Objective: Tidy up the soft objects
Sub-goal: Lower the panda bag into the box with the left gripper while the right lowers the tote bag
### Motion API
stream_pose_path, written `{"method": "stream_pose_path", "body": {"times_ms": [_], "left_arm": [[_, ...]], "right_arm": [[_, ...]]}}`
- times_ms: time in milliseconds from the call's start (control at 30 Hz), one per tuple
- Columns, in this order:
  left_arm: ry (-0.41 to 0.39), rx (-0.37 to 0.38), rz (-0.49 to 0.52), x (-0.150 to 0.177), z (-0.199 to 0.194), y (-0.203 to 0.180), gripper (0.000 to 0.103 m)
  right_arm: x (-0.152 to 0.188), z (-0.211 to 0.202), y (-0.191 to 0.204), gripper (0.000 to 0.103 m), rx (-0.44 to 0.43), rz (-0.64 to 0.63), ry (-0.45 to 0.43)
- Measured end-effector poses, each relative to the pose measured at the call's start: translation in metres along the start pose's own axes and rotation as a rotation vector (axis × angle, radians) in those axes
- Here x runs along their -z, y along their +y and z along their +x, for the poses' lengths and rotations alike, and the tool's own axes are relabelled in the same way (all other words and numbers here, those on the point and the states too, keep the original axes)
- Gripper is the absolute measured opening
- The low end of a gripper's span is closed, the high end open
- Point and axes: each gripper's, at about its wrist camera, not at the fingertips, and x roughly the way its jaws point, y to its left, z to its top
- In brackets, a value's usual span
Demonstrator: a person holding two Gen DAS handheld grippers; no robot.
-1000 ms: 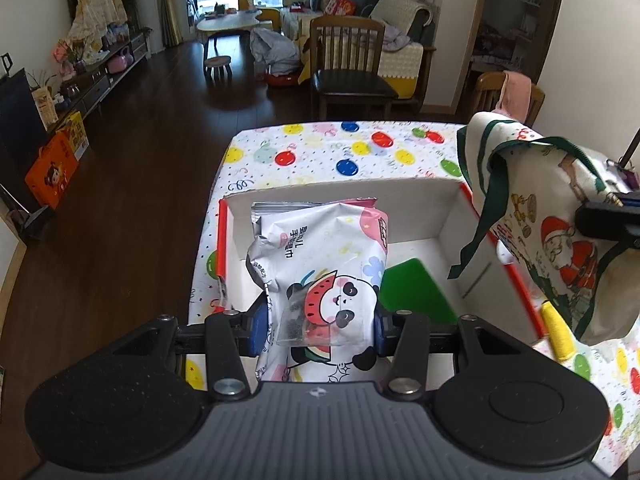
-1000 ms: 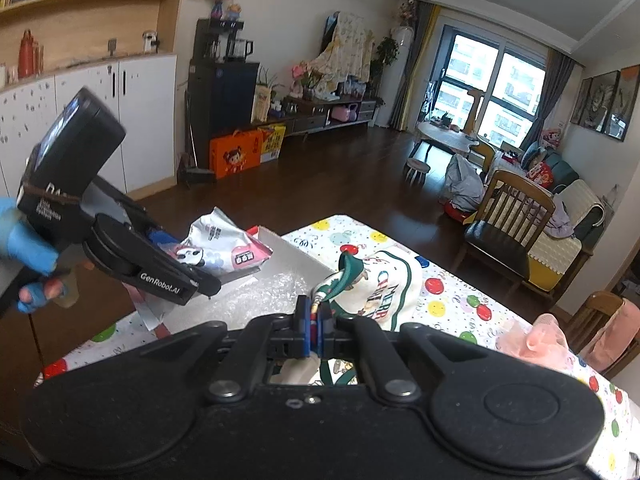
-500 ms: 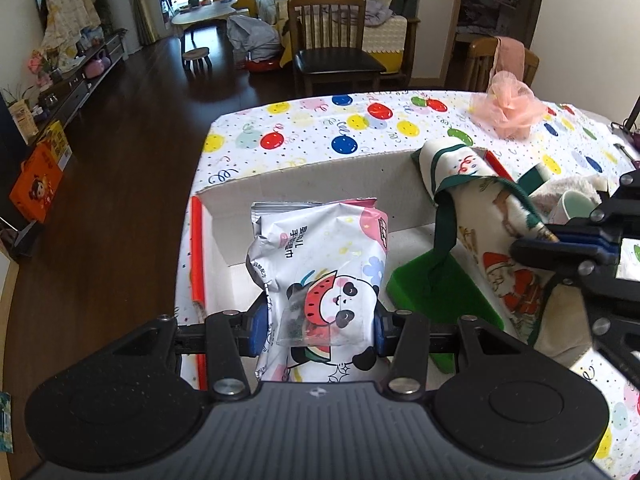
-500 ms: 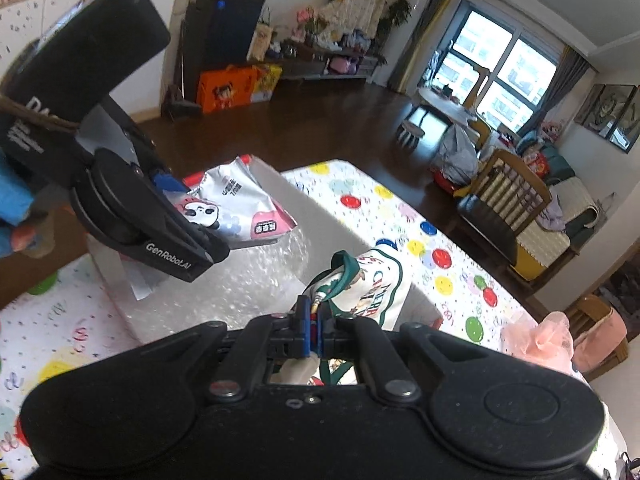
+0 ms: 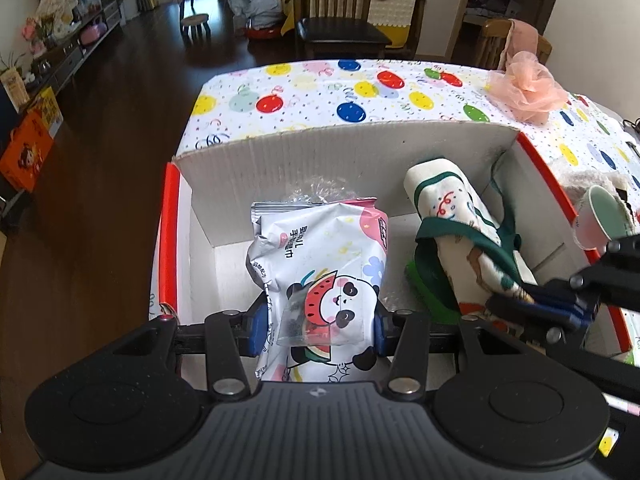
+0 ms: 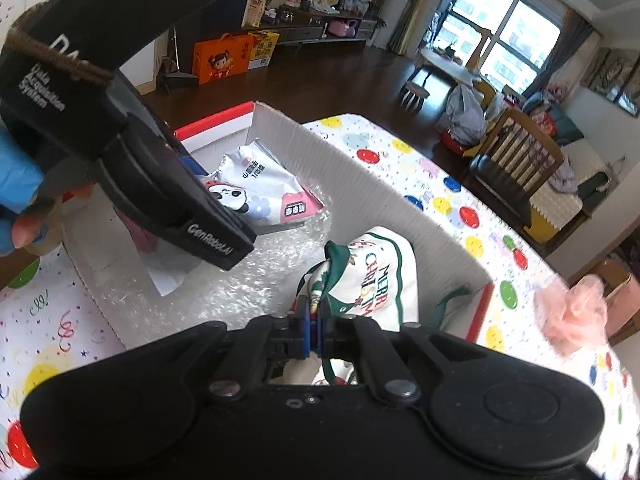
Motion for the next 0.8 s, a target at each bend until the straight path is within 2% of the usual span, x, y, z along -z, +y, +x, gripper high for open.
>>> {"method": "stream_pose_path", "body": {"times_ms": [200, 400, 500, 633, 800], "left_arm": [[0.036, 0.004, 0.007, 0.0, 0.014, 0.0, 0.048], [0.048, 0.002, 0.019, 0.0, 0.021, -0.003, 0.05], [0.053, -0.016, 0.041, 0.001, 0.023, -0.008, 0.055], [0.048, -0.012, 0.045, 0.001, 0.023, -0.01, 0.064], [0.031, 0.003, 0.036, 0.0, 0.017, -0.009, 0.065]], "right_arm": [[0.002, 0.007, 0.0, 0.003, -0.042, 0.09, 0.03], [0.005, 0.008, -0.005, 0.013, -0.09, 0.175, 0.06], [0.005, 0.012, -0.007, 0.017, -0.095, 0.183, 0.063], [0.002, 0.01, -0.009, 0.029, -0.111, 0.198, 0.066], [0.004, 0.005, -0.013, 0.034, -0.13, 0.229, 0.055]]}}
